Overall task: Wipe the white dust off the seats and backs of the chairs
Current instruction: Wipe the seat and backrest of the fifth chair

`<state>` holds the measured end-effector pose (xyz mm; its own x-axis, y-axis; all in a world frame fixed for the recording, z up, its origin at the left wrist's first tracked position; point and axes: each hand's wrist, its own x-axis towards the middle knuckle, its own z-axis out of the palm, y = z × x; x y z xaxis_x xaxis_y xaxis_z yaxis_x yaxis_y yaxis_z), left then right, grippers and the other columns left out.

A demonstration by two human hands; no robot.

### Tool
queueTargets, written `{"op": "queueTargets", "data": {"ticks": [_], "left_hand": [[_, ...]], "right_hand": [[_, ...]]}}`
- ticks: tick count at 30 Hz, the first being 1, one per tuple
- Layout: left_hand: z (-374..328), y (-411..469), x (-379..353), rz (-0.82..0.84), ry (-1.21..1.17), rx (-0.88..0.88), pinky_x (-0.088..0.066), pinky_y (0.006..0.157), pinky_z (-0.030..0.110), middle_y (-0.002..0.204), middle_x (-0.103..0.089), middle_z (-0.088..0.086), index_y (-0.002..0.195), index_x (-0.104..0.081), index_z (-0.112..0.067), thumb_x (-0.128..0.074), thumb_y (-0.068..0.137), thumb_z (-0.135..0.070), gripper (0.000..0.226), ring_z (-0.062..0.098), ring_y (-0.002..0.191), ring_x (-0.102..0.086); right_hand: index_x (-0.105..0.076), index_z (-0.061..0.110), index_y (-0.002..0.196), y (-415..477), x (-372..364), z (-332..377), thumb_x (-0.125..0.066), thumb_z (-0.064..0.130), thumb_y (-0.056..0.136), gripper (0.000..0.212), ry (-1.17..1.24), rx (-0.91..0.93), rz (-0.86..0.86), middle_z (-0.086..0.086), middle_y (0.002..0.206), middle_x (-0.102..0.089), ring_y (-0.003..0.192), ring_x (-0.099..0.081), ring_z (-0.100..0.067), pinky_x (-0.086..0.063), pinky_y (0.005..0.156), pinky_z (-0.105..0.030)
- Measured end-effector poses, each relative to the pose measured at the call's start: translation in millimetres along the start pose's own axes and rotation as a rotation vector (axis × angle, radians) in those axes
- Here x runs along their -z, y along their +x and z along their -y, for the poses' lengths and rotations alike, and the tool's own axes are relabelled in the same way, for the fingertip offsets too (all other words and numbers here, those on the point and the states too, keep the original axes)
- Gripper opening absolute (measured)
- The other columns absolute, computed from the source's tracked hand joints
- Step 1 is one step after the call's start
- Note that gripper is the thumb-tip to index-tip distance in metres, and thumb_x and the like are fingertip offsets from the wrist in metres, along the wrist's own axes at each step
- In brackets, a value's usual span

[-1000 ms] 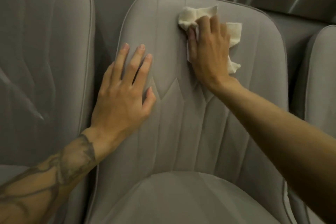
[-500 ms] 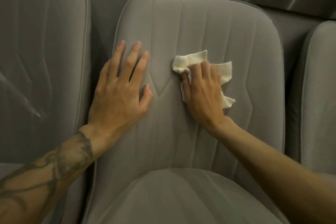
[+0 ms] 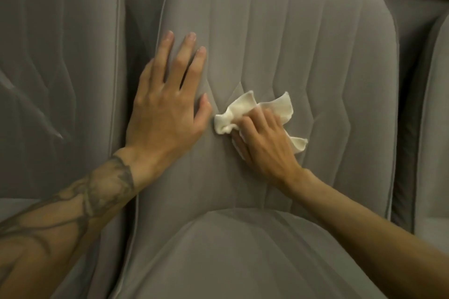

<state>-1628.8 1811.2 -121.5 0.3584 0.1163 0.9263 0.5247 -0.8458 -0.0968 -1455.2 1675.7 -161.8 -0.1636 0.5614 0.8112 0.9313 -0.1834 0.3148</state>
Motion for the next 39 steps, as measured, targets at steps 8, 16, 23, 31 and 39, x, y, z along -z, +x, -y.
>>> {"op": "queueTargets", "data": {"ticks": [8, 16, 23, 31, 39], "left_hand": [[-0.1, 0.0, 1.2, 0.019, -0.001, 0.001, -0.035, 0.119, 0.056, 0.171, -0.022, 0.009, 0.162, -0.028, -0.012, -0.048, 0.098, -0.032, 0.070, 0.034, 0.160, -0.013], [-1.0, 0.6, 7.0, 0.036, -0.041, -0.003, -0.032, 0.121, 0.054, 0.172, -0.022, 0.007, 0.162, -0.030, -0.012, -0.051, 0.098, -0.032, 0.070, 0.033, 0.160, -0.012], [26.2, -5.8, 29.1, 0.116, -0.036, -0.090, -0.017, 0.128, 0.053, 0.171, -0.024, 0.006, 0.162, -0.031, -0.015, -0.047, 0.101, -0.034, 0.066, 0.027, 0.159, -0.019], [69.2, -10.9, 39.0, 0.140, 0.039, -0.022, -0.006, 0.125, 0.065, 0.169, -0.030, 0.005, 0.161, -0.033, -0.017, -0.031, 0.106, -0.051, 0.065, 0.021, 0.160, -0.018], [70.9, -17.3, 30.2, 0.091, -0.046, -0.018, -0.008, 0.124, 0.067, 0.164, -0.040, 0.001, 0.160, -0.036, -0.017, -0.031, 0.106, -0.053, 0.065, 0.021, 0.160, -0.017]], "right_hand": [[-0.064, 0.014, 0.115, -54.2, -2.8, -0.1, -0.047, 0.019, 0.100, 0.023, -0.028, 0.599, 0.375, -0.007, 0.111, -0.062, 0.096, -0.058, -0.029, -0.048, 0.094, -0.043], [-0.055, 0.006, 0.100, 86.4, 27.0, -9.0, -0.047, 0.027, 0.104, 0.023, 0.041, -0.306, -0.187, -0.016, 0.101, -0.053, 0.090, -0.051, -0.036, -0.042, 0.080, -0.049], [-0.058, 0.004, 0.098, 58.3, 23.6, 14.3, -0.051, 0.027, 0.102, 0.025, 0.111, -0.183, -0.061, -0.018, 0.099, -0.054, 0.089, -0.051, -0.037, -0.043, 0.080, -0.051], [-0.056, 0.004, 0.098, 136.7, 23.2, 11.6, -0.048, 0.027, 0.103, 0.025, 0.095, -0.359, -0.299, -0.020, 0.103, -0.056, 0.091, -0.052, -0.036, -0.042, 0.082, -0.048], [-0.058, 0.003, 0.103, 147.8, 37.6, 6.4, -0.046, 0.029, 0.104, 0.028, -0.009, -0.192, -0.159, -0.023, 0.107, -0.056, 0.095, -0.052, -0.040, -0.040, 0.083, -0.049]]}}
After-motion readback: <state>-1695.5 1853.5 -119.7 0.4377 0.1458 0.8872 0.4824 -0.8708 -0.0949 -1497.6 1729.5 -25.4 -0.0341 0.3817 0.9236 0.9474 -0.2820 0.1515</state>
